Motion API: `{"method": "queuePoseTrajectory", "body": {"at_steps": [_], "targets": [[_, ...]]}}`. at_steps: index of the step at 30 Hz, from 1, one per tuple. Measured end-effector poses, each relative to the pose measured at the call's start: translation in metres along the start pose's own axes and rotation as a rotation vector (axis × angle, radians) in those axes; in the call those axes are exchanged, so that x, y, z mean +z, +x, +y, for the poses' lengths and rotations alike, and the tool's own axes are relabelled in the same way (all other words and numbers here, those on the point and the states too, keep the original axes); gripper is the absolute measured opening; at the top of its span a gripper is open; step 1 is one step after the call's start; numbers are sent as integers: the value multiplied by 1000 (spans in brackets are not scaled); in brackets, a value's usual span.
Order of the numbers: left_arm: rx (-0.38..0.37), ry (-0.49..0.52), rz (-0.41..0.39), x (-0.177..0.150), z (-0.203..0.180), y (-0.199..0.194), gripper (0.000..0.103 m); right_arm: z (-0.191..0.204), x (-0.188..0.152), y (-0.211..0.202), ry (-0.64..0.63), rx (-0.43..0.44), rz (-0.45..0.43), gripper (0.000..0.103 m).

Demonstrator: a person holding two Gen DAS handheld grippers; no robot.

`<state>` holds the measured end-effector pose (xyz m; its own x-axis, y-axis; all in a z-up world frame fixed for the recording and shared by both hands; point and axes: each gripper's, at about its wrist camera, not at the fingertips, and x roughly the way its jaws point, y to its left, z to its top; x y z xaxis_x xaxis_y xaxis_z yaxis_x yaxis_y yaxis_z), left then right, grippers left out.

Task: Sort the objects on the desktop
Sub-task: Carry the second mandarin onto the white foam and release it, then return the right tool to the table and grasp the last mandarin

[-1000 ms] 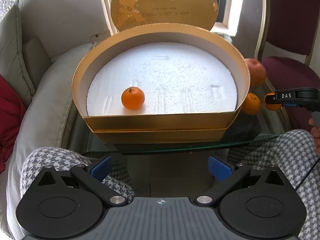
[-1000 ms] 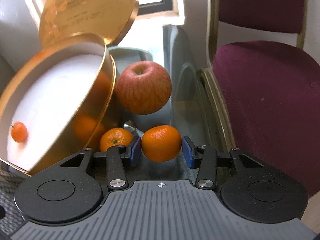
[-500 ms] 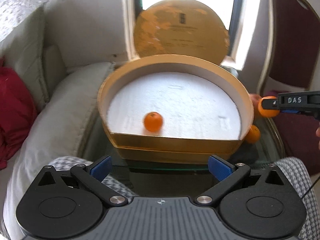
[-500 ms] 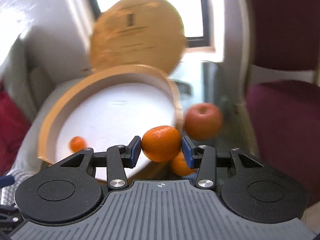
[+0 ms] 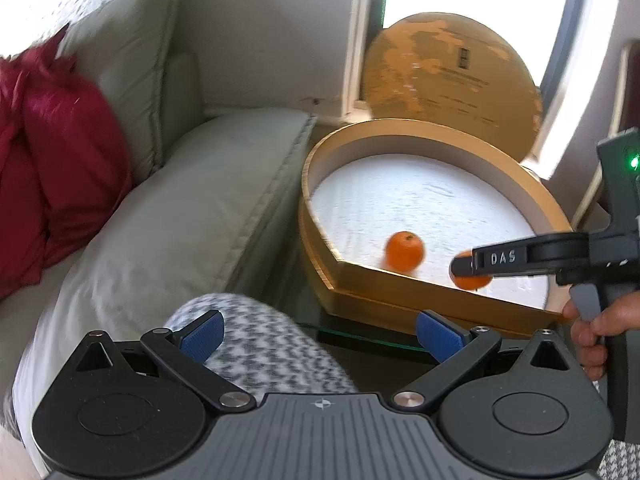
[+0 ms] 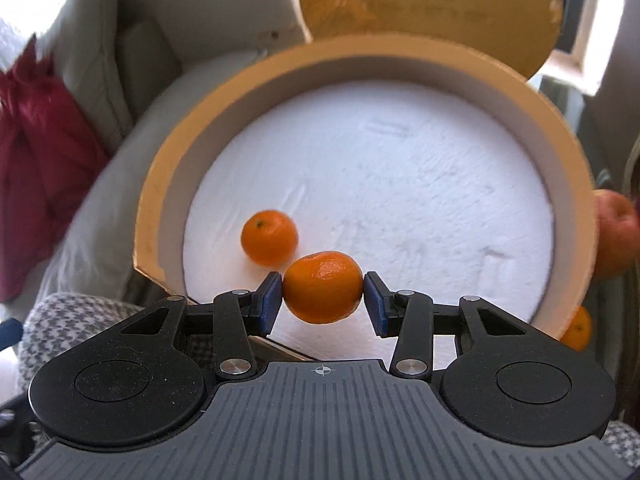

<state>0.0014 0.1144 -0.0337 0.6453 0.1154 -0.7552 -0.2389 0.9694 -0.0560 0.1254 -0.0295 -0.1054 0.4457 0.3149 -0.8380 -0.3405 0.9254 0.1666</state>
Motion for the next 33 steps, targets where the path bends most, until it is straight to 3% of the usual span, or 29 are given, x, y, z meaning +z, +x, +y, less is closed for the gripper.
{"method": "queuePoseTrajectory", "body": {"at_steps": [12, 14, 23, 26, 29, 33], "targets": [[0, -34, 10, 0, 12, 4, 102, 0, 0, 21, -3, -19, 42, 47], [1, -26, 7, 0, 10, 4, 102, 0, 0, 20, -6, -19, 43, 55], [14, 8, 16, 7, -6, -10, 102, -10, 2, -21, 40, -27, -47, 62], [-24, 25, 58, 22, -19, -26, 101, -20, 0, -45, 65, -43, -97, 64], [-115, 56, 87, 43, -29, -52, 101, -34, -3, -71, 102, -63, -151, 66], [-185, 130, 79, 61, -42, -90, 101, -53, -8, -100, 138, -86, -200, 69]]}}
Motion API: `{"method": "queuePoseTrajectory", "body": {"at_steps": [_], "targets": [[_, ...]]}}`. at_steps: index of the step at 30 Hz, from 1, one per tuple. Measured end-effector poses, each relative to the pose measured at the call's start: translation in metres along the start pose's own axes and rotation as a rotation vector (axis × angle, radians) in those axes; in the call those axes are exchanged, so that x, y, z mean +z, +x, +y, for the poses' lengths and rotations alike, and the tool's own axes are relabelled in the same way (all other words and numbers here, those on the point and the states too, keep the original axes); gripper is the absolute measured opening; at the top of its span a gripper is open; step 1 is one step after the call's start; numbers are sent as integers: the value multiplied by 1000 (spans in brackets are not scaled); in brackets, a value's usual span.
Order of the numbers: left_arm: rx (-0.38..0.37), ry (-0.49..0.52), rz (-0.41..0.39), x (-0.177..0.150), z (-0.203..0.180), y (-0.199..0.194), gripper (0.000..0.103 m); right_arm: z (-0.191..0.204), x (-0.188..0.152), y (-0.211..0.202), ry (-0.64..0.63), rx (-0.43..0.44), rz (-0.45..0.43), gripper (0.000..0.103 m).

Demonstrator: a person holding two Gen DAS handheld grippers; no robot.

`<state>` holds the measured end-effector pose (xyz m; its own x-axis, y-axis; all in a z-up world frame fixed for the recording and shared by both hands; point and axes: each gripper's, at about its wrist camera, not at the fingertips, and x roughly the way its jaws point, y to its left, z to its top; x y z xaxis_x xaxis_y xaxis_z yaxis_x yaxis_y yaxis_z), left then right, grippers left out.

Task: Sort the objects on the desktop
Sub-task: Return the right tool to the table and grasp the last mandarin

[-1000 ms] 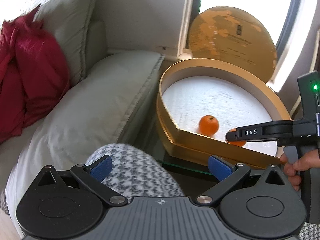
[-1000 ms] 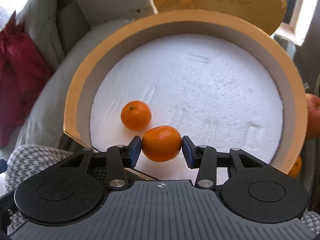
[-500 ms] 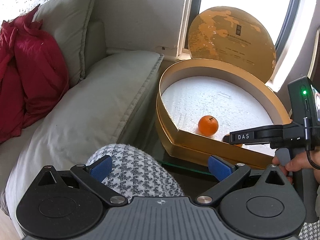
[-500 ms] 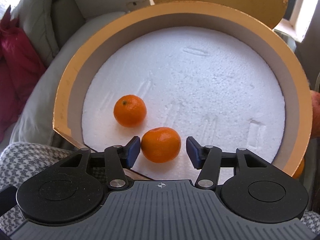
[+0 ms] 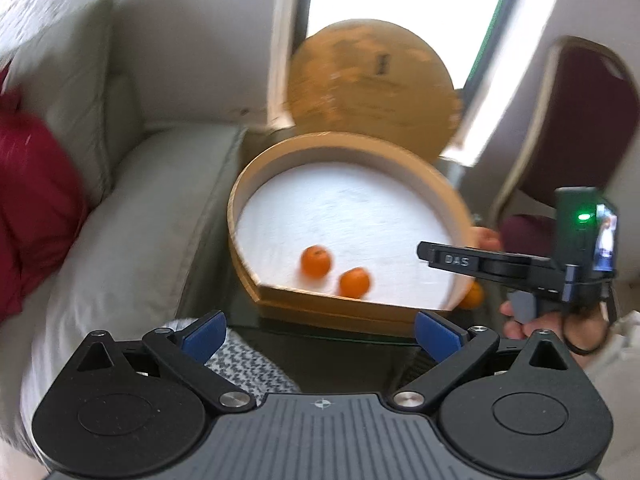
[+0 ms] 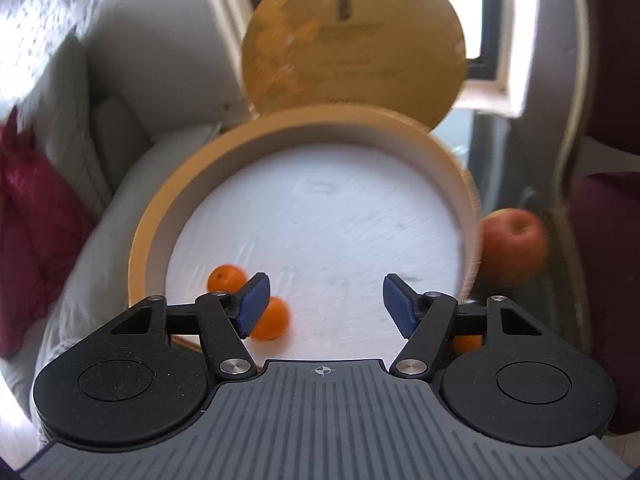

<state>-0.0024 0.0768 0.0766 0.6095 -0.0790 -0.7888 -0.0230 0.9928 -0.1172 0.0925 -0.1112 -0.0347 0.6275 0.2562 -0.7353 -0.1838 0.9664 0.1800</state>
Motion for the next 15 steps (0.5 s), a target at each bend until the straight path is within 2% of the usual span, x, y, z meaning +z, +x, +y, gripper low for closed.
{"method": "queuePoseTrajectory", "body": {"at_steps": [5, 10, 15], "targets": [[-85, 85, -45, 4, -16, -26, 101, -23, 5, -16, 56, -39, -21, 71], [-124, 87, -41, 3, -19, -20, 101, -41, 4, -24, 90, -68, -31, 71], [-147, 86, -40, 3, -21, -10, 101, -58, -1, -16, 127, -99, -6, 72]]}}
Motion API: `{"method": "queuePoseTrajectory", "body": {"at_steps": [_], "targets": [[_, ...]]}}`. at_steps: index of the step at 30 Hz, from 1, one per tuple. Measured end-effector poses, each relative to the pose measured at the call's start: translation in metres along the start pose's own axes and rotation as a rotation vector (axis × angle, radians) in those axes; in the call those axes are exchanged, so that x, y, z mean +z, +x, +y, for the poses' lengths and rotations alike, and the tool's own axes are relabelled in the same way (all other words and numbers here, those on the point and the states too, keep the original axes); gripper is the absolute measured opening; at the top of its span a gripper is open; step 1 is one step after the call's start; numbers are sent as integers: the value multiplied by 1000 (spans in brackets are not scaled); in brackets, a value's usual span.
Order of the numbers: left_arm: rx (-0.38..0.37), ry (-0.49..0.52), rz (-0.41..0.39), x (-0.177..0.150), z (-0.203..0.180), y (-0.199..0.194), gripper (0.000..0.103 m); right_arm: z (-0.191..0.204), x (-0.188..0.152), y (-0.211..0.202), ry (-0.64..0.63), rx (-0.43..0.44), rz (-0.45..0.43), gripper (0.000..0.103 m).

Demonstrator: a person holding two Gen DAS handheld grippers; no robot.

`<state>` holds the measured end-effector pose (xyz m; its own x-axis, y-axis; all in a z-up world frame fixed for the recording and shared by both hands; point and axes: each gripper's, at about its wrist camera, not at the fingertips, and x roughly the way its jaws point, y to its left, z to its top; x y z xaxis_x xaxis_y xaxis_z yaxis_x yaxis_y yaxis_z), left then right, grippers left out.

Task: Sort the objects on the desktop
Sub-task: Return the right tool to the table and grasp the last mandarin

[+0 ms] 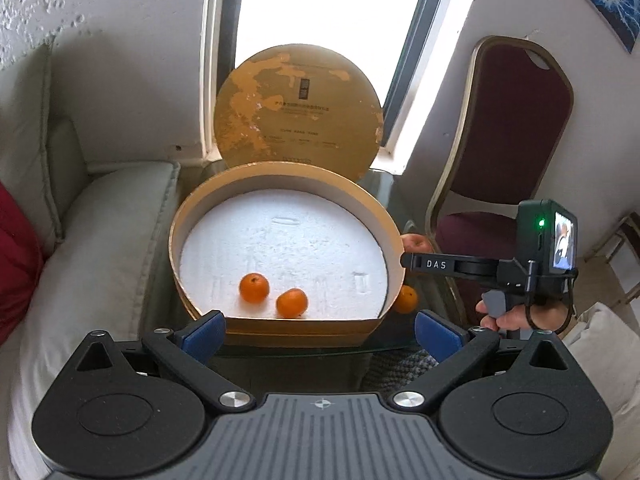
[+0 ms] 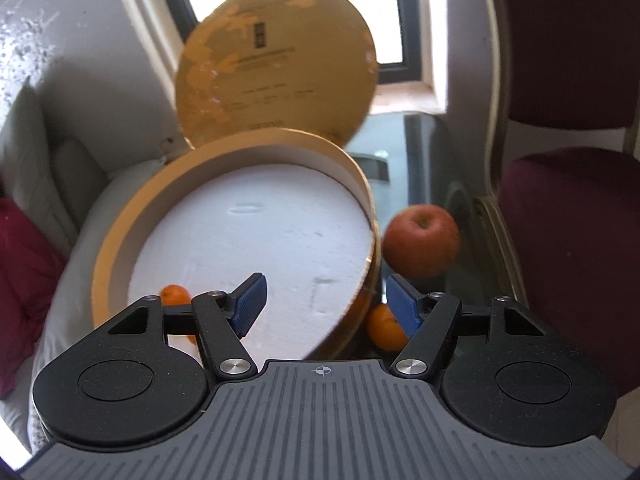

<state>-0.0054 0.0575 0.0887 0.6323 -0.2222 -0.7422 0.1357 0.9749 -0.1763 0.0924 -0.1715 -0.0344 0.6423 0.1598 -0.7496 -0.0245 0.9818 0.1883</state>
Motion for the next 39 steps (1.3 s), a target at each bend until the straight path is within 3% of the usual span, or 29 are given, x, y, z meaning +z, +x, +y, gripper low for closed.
{"method": "queuePoseTrajectory", "body": {"at_steps": [7, 19, 26, 30, 32, 39], "targets": [[-24, 1, -27, 5, -4, 3, 101, -9, -2, 12, 27, -19, 19, 72], [-37, -68, 22, 6, 3, 17, 101, -15, -5, 13, 37, -28, 21, 72], [-36, -77, -5, 6, 4, 13, 101, -26, -9, 17, 62, -60, 24, 72], [-41, -63, -7, 7, 0, 14, 101, -41, -17, 31, 89, -95, 64, 70], [-42, -57, 4, 8, -2, 16, 102, -48, -22, 39, 100, -108, 93, 64], [-46, -72, 26, 7, -2, 24, 101, -64, -35, 60, 128, -85, 139, 61]]}}
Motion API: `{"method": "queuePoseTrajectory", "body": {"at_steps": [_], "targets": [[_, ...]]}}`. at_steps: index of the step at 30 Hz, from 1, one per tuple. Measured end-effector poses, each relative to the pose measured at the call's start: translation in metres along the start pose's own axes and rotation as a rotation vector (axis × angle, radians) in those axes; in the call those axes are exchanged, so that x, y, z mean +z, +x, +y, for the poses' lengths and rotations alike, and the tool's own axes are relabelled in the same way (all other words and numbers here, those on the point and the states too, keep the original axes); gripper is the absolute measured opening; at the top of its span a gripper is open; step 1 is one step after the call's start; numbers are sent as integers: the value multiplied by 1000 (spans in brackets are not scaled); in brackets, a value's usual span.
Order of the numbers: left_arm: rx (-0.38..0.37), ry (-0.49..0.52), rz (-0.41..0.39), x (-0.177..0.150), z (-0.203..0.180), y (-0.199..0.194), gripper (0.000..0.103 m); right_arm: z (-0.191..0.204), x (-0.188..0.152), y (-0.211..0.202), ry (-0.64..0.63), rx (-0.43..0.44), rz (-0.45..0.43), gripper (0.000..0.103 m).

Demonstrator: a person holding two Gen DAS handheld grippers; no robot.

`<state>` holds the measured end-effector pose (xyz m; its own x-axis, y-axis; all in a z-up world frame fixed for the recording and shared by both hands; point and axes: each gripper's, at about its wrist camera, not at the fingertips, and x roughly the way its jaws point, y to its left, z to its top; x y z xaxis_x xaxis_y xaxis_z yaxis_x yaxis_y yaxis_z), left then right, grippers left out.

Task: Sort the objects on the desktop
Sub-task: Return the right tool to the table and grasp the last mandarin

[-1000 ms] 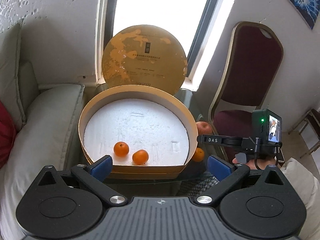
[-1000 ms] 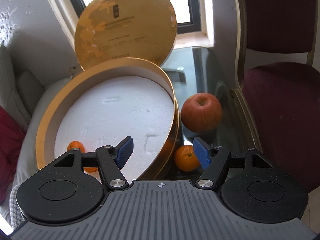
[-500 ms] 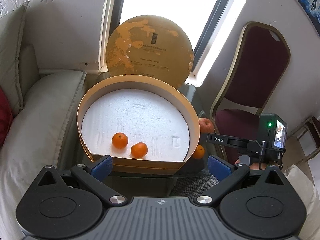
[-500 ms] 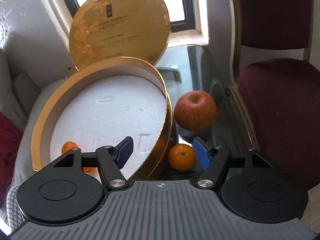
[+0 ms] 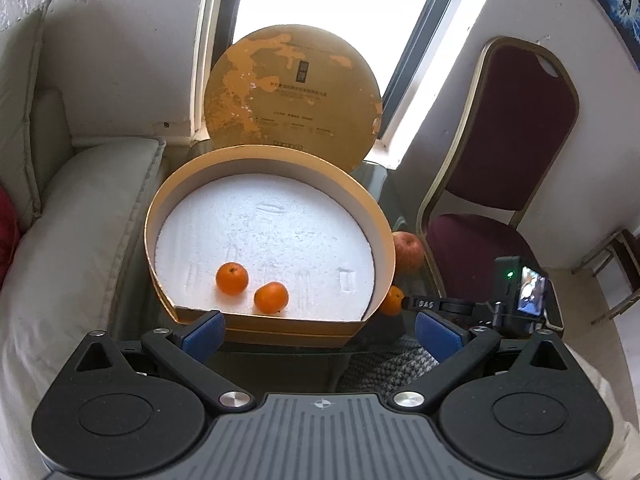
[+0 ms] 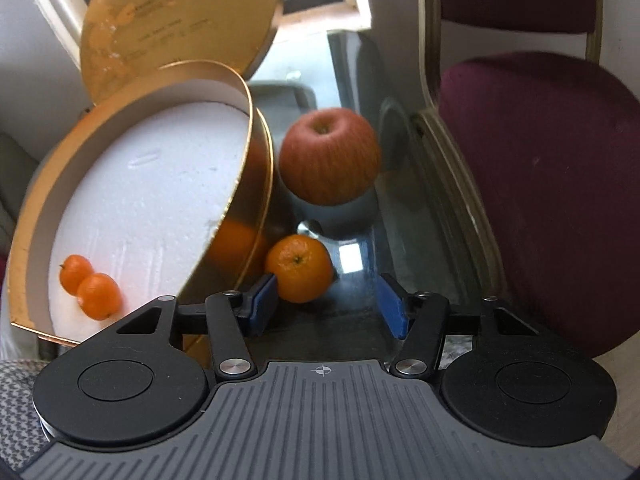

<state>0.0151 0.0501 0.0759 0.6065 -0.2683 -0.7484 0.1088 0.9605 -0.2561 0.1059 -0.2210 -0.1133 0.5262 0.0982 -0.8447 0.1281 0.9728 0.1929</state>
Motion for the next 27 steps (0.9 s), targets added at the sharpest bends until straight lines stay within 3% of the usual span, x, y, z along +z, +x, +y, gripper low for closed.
{"method": "queuePoseTrajectory", "body": {"at_steps": [10, 15, 19, 23, 27], "targets": [[43, 28, 40, 3, -7, 18, 102, -2, 3, 13, -1, 35, 7, 61], [188, -13, 69, 2, 7, 46, 101, 0, 4, 20, -4, 57, 8, 61], [196, -116, 78, -1, 28, 61, 101, 1, 5, 22, -12, 66, -4, 61], [280, -117, 60, -7, 37, 72, 101, 2, 8, 26, -32, 68, -13, 61], [322, -121, 95, -15, 42, 82, 101, 5, 10, 33, -58, 73, -3, 61]]}}
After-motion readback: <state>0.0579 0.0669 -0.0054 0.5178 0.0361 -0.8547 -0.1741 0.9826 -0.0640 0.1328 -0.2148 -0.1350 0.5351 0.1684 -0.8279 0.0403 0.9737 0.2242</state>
